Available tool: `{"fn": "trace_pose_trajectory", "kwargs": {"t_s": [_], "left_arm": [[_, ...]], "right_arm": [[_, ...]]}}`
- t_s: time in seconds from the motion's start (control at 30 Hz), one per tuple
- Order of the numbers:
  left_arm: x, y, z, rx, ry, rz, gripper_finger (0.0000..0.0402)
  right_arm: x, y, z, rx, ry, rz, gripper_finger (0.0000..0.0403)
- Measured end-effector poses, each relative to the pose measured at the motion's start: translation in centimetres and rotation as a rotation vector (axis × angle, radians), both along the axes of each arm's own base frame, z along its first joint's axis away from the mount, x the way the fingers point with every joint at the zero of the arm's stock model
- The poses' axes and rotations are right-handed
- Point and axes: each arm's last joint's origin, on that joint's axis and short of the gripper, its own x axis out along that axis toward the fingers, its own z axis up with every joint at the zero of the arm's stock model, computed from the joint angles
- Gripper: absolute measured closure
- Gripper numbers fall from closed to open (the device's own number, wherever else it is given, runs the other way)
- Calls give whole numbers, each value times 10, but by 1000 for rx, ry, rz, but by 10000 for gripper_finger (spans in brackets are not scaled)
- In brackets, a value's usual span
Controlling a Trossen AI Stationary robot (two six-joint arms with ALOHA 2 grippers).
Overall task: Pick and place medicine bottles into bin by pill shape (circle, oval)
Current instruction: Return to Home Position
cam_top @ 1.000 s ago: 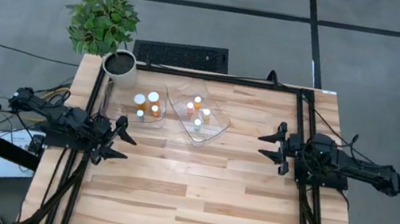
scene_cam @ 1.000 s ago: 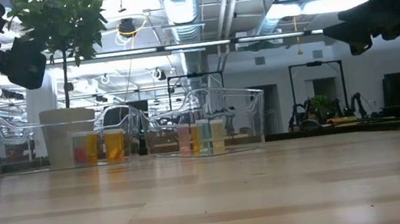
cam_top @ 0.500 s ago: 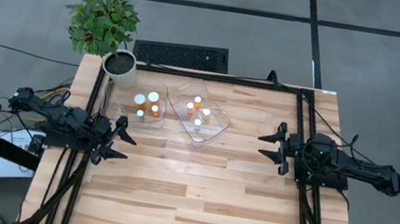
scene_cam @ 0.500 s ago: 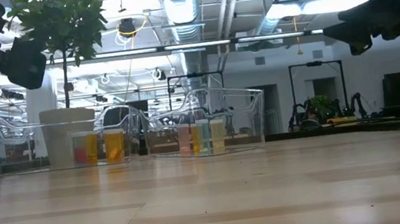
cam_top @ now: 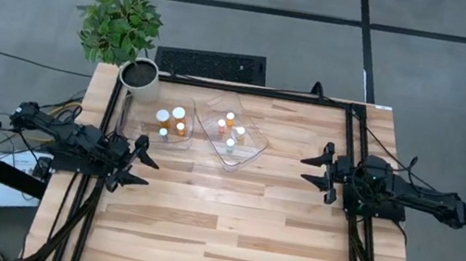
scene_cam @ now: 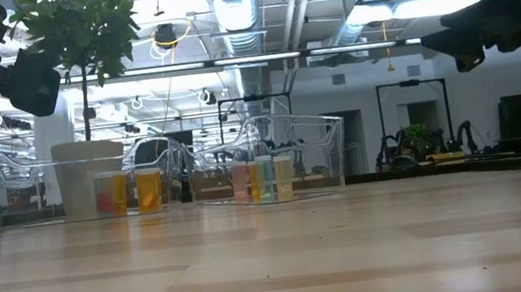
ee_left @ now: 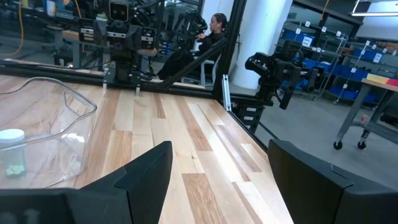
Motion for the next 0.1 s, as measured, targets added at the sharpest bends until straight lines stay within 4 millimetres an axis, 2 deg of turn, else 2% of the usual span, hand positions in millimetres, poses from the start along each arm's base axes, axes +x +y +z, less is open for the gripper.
{"fn": "trace_pose_trajectory", "kwargs": {"t_s": [0.1], "left_arm": [[0, 0, 0, 0, 0, 0, 143]], "right_arm": [[0, 0, 0, 0, 0, 0, 178]]}}
